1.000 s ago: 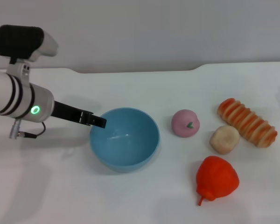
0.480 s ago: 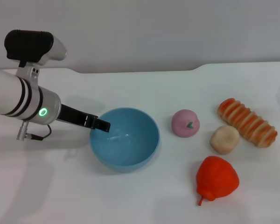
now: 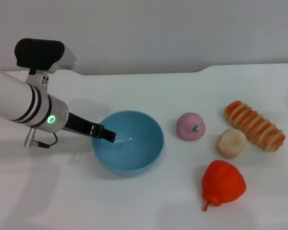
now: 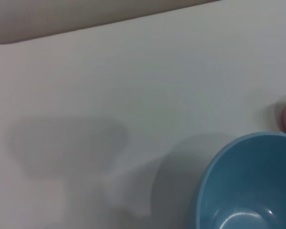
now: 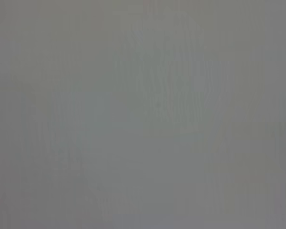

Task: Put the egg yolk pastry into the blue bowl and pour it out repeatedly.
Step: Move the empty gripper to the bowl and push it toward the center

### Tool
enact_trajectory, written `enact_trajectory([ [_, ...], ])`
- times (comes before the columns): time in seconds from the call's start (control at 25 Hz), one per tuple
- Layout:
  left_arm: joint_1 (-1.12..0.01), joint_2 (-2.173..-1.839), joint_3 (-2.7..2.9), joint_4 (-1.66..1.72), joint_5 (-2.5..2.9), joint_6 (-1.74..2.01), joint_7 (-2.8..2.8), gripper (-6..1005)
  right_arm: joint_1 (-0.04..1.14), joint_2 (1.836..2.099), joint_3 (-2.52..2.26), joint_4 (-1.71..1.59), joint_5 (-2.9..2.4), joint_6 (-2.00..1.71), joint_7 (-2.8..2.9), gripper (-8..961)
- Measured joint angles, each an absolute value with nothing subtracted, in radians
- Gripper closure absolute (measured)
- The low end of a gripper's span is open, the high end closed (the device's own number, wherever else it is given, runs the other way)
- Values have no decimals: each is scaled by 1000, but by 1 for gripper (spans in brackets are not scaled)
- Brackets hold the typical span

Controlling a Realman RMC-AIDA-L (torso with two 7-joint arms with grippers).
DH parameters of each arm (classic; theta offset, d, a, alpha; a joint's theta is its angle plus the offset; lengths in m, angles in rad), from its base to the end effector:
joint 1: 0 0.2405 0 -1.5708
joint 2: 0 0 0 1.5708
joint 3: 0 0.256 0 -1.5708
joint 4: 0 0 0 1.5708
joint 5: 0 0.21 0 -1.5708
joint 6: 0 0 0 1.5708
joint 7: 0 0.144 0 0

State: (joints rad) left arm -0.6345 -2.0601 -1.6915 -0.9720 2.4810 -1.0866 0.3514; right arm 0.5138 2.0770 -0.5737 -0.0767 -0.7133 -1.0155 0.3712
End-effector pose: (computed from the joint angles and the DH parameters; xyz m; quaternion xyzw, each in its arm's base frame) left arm -0.2237 0.3885 -0.0425 -0.8431 -0.4743 0.0772 0.2415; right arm 0.3654 0.3546 0.0274 -0.6243 0.3280 0.2878 0.6480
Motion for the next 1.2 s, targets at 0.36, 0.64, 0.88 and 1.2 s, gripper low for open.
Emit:
enact_trajectory([
  [0.36, -682, -2060, -1680, -870, 2481, -1044, 352, 174, 514, 2077, -574, -77, -713, -1016, 371, 262],
  [0.64, -706, -2061, -1668, -831, 2480, -1033, 351, 173, 514, 2077, -574, -77, -713, -1016, 371, 263],
  [0.88, -706, -2061, -1660, -813, 2482, -1029, 346, 184, 515, 2077, -574, -77, -713, -1016, 371, 263],
  [1.2, -728, -2062, -1653, -797, 2481, -1043, 347, 322, 513, 2077, -574, -77, -713, -1016, 371, 262],
])
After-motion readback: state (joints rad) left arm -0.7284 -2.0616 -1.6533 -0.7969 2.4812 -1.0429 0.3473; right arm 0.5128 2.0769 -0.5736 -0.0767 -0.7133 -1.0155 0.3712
